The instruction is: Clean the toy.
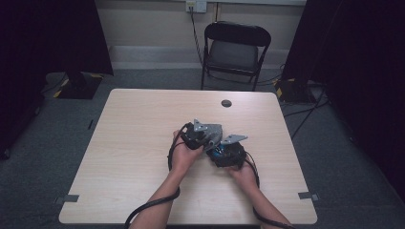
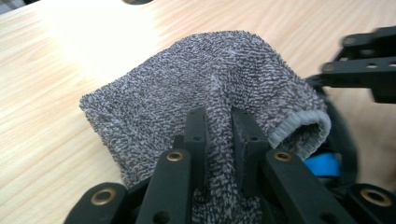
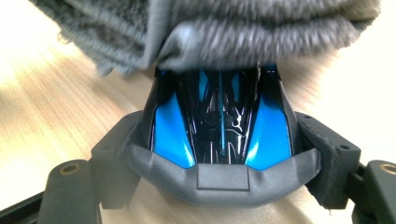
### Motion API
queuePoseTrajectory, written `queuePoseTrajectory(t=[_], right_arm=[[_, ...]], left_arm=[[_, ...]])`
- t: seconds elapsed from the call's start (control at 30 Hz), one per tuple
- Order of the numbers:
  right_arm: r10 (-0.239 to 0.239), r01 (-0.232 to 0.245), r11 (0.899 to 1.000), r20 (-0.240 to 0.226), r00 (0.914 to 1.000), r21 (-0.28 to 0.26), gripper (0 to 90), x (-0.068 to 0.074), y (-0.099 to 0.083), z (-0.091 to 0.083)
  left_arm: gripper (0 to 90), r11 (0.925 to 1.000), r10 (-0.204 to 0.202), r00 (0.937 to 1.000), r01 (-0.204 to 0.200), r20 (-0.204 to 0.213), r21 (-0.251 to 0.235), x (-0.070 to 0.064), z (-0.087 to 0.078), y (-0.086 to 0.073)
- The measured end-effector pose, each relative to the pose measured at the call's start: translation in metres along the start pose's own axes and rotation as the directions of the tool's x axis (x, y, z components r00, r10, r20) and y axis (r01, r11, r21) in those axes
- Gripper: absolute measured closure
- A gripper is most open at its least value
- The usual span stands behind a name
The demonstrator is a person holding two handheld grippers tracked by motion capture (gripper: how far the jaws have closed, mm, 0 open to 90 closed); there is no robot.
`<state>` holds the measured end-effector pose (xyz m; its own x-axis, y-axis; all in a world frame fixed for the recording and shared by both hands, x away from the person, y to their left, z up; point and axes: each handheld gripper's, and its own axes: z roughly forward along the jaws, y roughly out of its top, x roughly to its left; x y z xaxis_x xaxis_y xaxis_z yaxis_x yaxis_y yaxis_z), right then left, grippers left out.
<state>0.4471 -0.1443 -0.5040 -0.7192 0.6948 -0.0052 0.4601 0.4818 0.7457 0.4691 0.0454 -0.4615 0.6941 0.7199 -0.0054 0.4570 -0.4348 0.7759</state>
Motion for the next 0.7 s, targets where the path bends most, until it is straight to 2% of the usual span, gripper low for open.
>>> queuePoseTrajectory(t=[0.37, 0.7], right_arm=[[0.0, 0.0, 1.0, -0.001, 1.0, 0.0, 24.1, 0.0, 0.0, 0.0], [0.0, 0.0, 1.0, -0.001, 1.0, 0.0, 24.1, 0.0, 0.0, 0.0]], left_arm=[[78.4, 0.9974, -0.069, 0.997, 0.07, -0.035, 0.019, 0.024, 0.004, -0.003], [78.5, 0.9954, -0.095, 0.9929, 0.096, -0.073, 0.011, 0.039, 0.006, -0.008]])
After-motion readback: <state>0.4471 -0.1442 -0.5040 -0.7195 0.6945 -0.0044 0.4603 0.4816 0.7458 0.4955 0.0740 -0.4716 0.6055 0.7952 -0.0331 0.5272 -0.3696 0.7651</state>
